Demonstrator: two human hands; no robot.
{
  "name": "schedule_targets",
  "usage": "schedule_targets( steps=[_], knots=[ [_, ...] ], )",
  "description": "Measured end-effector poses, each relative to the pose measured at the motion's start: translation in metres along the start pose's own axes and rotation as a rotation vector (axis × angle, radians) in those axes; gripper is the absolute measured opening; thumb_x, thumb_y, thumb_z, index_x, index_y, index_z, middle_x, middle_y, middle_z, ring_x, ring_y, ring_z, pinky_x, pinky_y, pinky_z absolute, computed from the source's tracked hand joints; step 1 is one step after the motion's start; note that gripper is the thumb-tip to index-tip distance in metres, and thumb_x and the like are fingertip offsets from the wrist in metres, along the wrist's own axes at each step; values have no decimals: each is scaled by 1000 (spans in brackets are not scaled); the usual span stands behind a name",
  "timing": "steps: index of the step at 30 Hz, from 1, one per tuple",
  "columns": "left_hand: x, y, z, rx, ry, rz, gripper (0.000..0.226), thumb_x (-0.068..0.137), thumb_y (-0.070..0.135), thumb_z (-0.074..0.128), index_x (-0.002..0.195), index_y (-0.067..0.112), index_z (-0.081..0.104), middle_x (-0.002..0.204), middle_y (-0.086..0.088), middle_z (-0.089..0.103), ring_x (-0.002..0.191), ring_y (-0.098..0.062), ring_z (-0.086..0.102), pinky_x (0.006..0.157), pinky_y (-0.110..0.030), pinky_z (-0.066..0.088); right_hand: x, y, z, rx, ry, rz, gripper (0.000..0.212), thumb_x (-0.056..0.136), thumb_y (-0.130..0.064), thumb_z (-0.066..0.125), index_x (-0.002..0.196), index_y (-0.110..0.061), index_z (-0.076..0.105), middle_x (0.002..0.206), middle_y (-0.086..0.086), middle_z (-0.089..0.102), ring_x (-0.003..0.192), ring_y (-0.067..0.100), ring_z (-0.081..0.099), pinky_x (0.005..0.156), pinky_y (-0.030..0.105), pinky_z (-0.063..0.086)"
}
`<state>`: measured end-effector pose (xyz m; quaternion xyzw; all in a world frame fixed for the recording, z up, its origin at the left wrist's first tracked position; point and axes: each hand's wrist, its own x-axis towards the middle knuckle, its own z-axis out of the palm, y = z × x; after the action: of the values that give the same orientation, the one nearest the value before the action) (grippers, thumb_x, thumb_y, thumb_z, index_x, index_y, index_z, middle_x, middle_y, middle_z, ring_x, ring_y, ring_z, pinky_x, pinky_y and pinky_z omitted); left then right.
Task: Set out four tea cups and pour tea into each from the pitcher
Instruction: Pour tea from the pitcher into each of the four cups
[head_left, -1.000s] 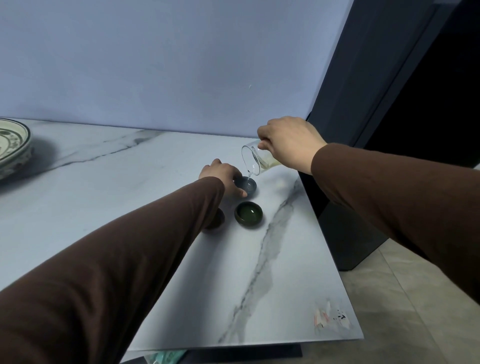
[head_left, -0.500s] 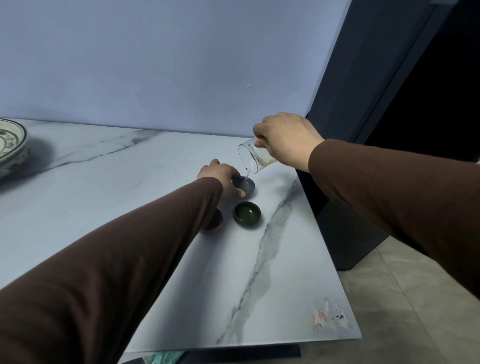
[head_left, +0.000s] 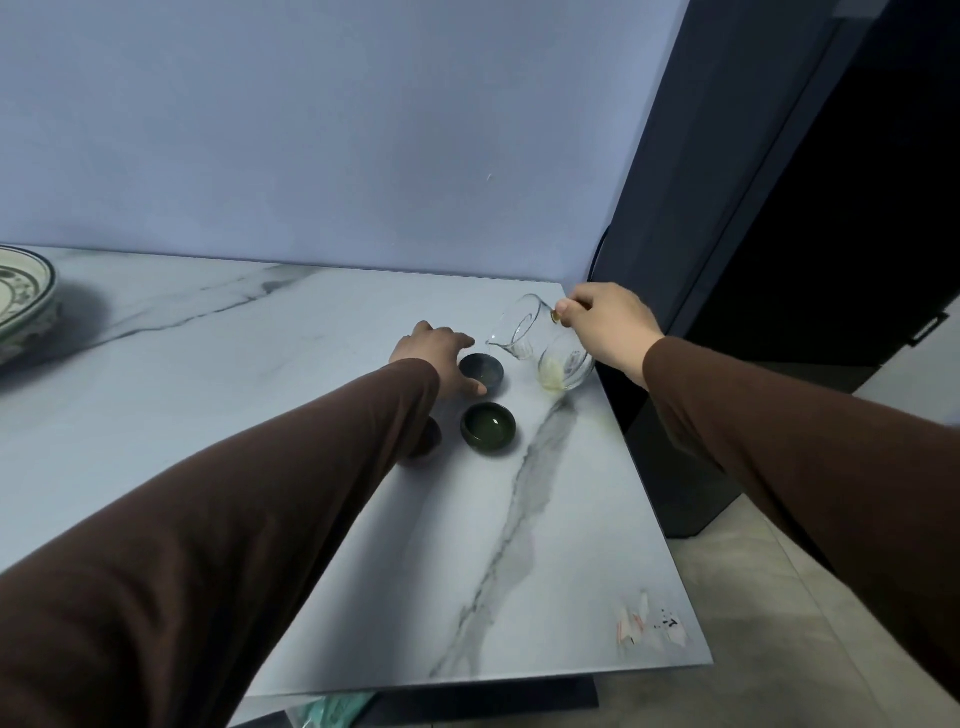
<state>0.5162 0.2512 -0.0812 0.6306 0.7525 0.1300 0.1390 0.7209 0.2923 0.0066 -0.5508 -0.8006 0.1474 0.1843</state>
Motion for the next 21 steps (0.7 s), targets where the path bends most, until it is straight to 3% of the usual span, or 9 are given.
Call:
schedule_targets(
  steps=[2,6,9,16,21],
  knots=[
    [-4,0,-5,-4,37,24,80,73,50,73,142,27,40,136,-1,51,129,-25,35,103,-38,38,-6,3,-2,51,12,21,27,98,-37,49,78,-25,64,90,-1,69,89,23,61,73,31,41],
    [-24,-1,-10,-40,160,80,58,76,46,70,128,26,53,124,1,58,120,-24,39,96,-39,41,-19,2,-10,30,17,-15,27,98,-37,49,78,-26,63,74,-9,60,82,20,56,68,30,33],
    [-44,0,-7,9,145,121,49,77,52,65,119,27,59,118,4,61,115,-24,41,94,-39,41,-30,-1,-16,-29,11,-82,25,98,-36,49,79,-27,62,73,-7,60,79,20,54,67,30,31],
    [-72,4,3,131,-4,131,72,65,74,61,127,36,57,121,6,61,117,-23,40,97,-40,37,-50,-10,-15,-195,-12,-233,24,97,-35,51,87,-19,65,83,-1,64,84,26,57,70,35,41],
    [-73,9,7,118,-40,116,73,63,72,66,126,36,58,129,10,58,119,-23,38,95,-39,38,-61,-15,-12,-355,-5,-369,23,98,-35,49,91,-16,60,93,5,64,89,31,58,71,37,43]
  ],
)
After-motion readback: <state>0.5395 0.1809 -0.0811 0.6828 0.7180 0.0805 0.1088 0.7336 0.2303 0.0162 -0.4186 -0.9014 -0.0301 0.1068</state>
